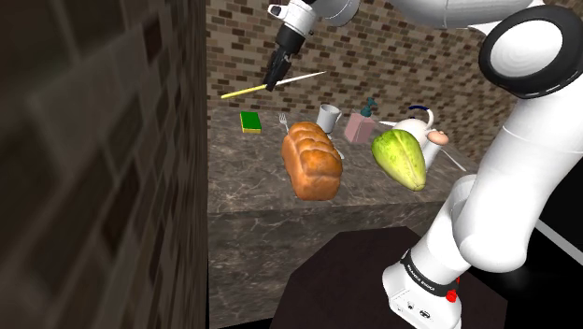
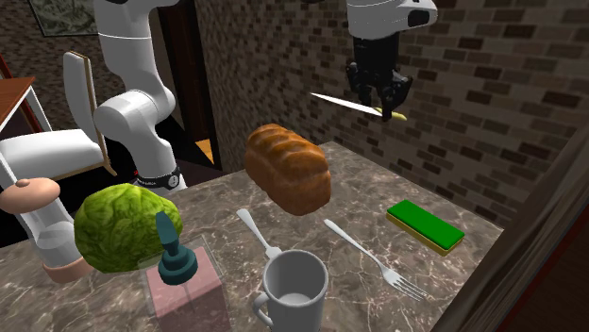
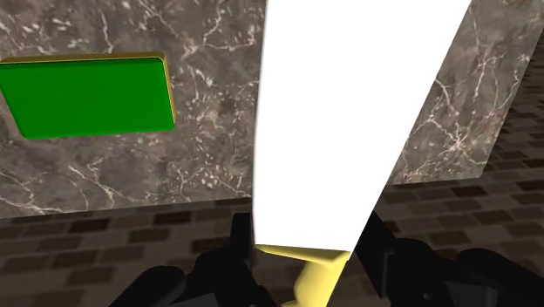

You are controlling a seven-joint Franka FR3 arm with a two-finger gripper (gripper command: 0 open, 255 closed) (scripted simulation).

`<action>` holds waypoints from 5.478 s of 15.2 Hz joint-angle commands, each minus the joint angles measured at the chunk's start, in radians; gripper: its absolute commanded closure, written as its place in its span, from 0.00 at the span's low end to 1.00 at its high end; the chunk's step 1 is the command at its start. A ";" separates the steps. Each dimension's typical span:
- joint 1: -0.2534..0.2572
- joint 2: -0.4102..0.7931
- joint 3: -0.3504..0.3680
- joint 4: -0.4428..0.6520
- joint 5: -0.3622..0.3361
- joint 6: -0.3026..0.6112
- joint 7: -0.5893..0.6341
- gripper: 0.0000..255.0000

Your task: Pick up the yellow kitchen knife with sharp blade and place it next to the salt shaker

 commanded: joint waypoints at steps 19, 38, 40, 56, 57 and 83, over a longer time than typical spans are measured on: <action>-0.046 -0.403 -0.034 -0.324 -0.126 -0.074 -0.027 1.00; -0.261 -0.986 -0.140 -0.693 -0.357 -0.316 -0.173 1.00; -0.287 -1.035 -0.160 -0.705 -0.385 -0.357 -0.197 1.00; -0.377 -1.168 -0.251 -0.890 -0.497 -0.320 -0.287 1.00; -0.380 -1.171 -0.256 -0.904 -0.501 -0.309 -0.290 1.00; -0.442 -1.132 -0.418 -1.212 -0.640 0.019 -0.373 1.00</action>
